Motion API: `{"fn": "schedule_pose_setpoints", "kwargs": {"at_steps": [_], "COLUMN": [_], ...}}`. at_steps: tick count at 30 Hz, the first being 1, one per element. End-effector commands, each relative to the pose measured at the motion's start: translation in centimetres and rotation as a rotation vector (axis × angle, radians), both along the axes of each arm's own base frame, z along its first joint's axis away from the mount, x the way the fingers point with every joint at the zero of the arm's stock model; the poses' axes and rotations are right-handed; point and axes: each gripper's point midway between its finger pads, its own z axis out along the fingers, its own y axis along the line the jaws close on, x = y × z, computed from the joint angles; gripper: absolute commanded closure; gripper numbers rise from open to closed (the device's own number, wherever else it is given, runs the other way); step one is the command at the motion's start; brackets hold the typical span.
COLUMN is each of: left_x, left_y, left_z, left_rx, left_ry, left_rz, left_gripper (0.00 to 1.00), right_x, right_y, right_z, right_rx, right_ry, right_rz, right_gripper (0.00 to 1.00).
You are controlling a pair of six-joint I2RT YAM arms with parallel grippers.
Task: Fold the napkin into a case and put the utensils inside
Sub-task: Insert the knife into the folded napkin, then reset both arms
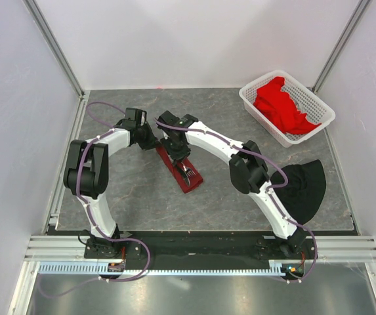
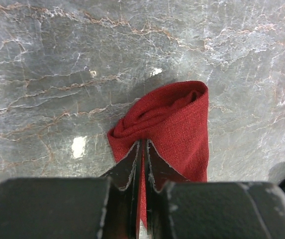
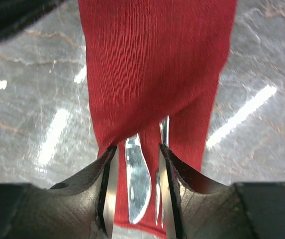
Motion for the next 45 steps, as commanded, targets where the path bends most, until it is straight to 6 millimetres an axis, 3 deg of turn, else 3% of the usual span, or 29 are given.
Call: {"fn": "schedule_pose_setpoints", "kwargs": {"at_steps": [1, 6, 8, 9, 11, 12, 13, 15, 16, 21, 26, 30, 37, 40, 41, 42, 44, 45], "left_x": [0.1, -0.2, -0.4, -0.5, -0.9, -1.0, -1.3, -1.8, -2.1, -3.5, -4.7, -5.6, -6.5, -7.2, -7.4, -8.2, -9.5, -11.2], "left_y": [-0.3, -0.4, -0.4, -0.4, -0.8, -1.0, -1.6, -2.7, -3.2, -5.0, -6.4, -6.4, -6.1, -5.6, -5.4, -5.2, -5.5, -6.2], "left_z": [2.4, 2.8, 3.1, 3.2, 3.6, 3.8, 3.9, 4.5, 4.5, 2.7, 1.7, 0.6, 2.2, 4.5, 6.7, 7.1, 9.0, 10.5], "left_rx": [-0.018, -0.026, -0.026, -0.026, -0.033, -0.039, -0.044, -0.057, -0.066, -0.065, -0.074, -0.074, -0.070, -0.059, -0.068, -0.070, -0.109, -0.149], "left_ry": [-0.047, -0.040, -0.045, -0.045, -0.050, -0.051, -0.050, -0.058, -0.054, -0.003, 0.011, 0.040, 0.008, -0.031, -0.086, -0.087, -0.127, -0.164], "left_rz": [-0.005, -0.008, -0.009, -0.011, -0.021, -0.025, -0.041, -0.060, -0.073, -0.106, -0.134, -0.132, -0.142, -0.148, -0.154, -0.161, -0.179, -0.216], "left_gripper": [0.89, 0.88, 0.87, 0.87, 0.87, 0.88, 0.88, 0.88, 0.89, 0.90, 0.90, 0.91, 0.89, 0.86, 0.84, 0.80, 0.74, 0.68], "right_x": [0.6, 0.1, -0.5, -0.5, -1.1, -1.3, -1.8, -1.8, -2.4, -4.0, -5.4, -6.8, -8.0, -8.5, -8.8, -9.4, -9.7, -10.0], "right_y": [-1.0, -3.1, -4.3, -4.8, -5.8, -6.1, -6.9, -7.6, -8.2, -10.3, -11.0, -12.1, -12.9, -12.9, -12.9, -13.4, -13.4, -13.6], "right_z": [5.0, 6.4, 6.0, 7.0, 6.8, 7.9, 7.3, 8.8, 8.3, 9.6, 10.3, 9.2, 9.0, 10.1, 11.4, 10.9, 13.3, 12.9], "right_rx": [0.036, 0.015, -0.017, -0.011, -0.024, -0.005, -0.021, 0.010, -0.002, 0.032, 0.141, 0.158, 0.218, 0.305, 0.352, 0.360, 0.463, 0.498], "right_ry": [-0.090, -0.104, -0.100, -0.121, -0.116, -0.135, -0.124, -0.156, -0.147, -0.171, -0.193, -0.178, -0.175, -0.193, -0.219, -0.214, -0.274, -0.290], "right_rz": [-0.024, -0.036, -0.041, -0.044, -0.049, -0.052, -0.057, -0.072, -0.072, -0.096, -0.115, -0.127, -0.151, -0.178, -0.178, -0.193, -0.223, -0.235], "right_gripper": [0.56, 0.53, 0.53, 0.51, 0.51, 0.50, 0.49, 0.48, 0.47, 0.45, 0.39, 0.37, 0.34, 0.32, 0.30, 0.29, 0.26, 0.24]}}
